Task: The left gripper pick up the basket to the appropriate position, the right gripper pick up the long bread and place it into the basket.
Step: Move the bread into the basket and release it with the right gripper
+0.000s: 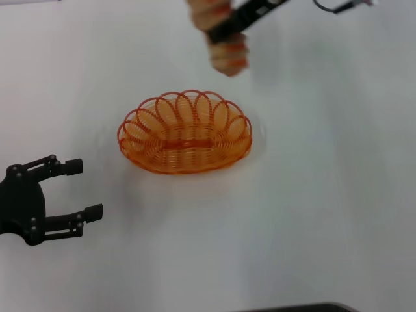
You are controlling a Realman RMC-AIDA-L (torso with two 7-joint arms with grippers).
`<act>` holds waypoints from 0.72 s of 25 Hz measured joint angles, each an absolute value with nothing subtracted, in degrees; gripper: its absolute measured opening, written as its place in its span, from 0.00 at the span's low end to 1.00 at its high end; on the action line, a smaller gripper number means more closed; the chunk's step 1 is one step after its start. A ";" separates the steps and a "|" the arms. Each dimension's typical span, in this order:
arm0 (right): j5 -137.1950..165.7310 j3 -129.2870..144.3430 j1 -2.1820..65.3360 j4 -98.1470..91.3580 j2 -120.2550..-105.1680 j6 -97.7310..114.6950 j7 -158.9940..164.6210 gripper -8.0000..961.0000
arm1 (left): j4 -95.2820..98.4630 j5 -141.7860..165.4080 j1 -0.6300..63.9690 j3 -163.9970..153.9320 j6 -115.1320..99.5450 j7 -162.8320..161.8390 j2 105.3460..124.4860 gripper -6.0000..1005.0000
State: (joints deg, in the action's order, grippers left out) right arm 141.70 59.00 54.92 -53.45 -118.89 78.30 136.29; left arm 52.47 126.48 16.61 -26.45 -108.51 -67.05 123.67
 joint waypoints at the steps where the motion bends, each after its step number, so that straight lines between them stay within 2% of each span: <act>1: 140.24 59.08 55.49 -53.47 -119.04 78.75 133.77 0.51 | 52.46 126.44 16.61 -26.45 -108.54 -67.21 123.66 0.87; 8: 137.36 60.50 58.88 -53.51 -119.41 85.87 121.56 0.47 | 52.14 126.06 16.65 -26.36 -108.16 -68.35 123.68 0.87; 18: 137.82 73.29 59.96 -53.42 -119.53 89.57 121.25 0.39 | 51.85 124.38 17.08 -25.66 -107.96 -69.32 123.57 0.86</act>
State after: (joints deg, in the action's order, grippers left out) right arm 137.82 73.29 59.96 -53.42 -119.53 89.57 121.25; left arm 51.85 124.38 17.08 -25.66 -107.96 -69.32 123.57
